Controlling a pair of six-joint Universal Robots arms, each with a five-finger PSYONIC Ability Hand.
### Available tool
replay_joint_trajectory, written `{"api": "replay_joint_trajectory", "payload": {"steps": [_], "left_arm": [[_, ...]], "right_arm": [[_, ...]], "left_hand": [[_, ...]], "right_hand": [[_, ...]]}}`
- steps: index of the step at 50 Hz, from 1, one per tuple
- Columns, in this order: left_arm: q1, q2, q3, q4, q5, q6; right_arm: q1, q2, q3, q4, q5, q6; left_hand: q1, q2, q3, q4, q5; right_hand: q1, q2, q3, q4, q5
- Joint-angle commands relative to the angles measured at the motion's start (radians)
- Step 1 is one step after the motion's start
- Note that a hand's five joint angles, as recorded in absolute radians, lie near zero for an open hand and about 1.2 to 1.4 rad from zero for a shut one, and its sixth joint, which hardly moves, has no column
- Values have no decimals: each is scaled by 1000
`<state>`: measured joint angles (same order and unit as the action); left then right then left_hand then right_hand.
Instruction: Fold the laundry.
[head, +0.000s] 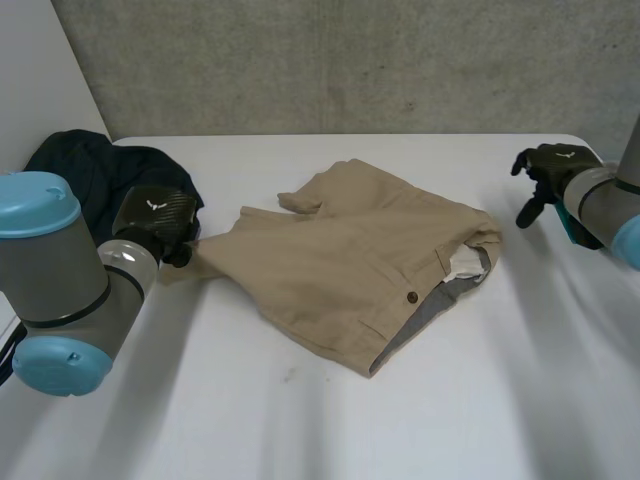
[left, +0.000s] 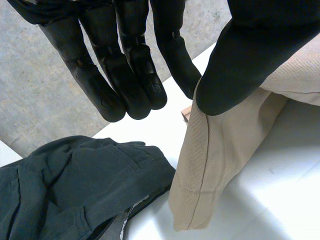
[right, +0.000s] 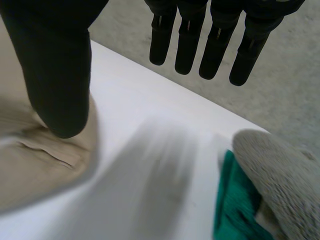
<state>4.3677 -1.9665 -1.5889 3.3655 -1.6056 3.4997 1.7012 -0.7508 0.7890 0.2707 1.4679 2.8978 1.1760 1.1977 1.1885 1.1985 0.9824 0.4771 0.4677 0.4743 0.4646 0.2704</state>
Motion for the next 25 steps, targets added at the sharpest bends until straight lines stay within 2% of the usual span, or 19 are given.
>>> {"api": "replay_joint_trajectory", "payload": {"steps": [1, 7, 14, 25], "left_arm": [[-4, 0, 0, 0, -1, -1], [-4, 0, 0, 0, -2, -1], [0, 0, 0, 0, -1, -1], [-2, 3, -2, 0, 1, -1]], "right_arm": [[70, -64, 96, -51, -11, 55], [97, -9, 99, -103, 14, 61], [146, 56, 133, -128, 123, 72], [155, 148, 139, -407, 275, 12]], "left_hand": [[220, 199, 208, 198, 239], [220, 199, 208, 198, 239], [220, 199, 208, 198, 239], [220, 199, 208, 198, 239]], "right_hand": [[-32, -23, -30, -20, 0], [-153, -143, -150, -140, -120], [-300, -290, -297, -287, -267], [-303, -293, -300, -290, -270]]}}
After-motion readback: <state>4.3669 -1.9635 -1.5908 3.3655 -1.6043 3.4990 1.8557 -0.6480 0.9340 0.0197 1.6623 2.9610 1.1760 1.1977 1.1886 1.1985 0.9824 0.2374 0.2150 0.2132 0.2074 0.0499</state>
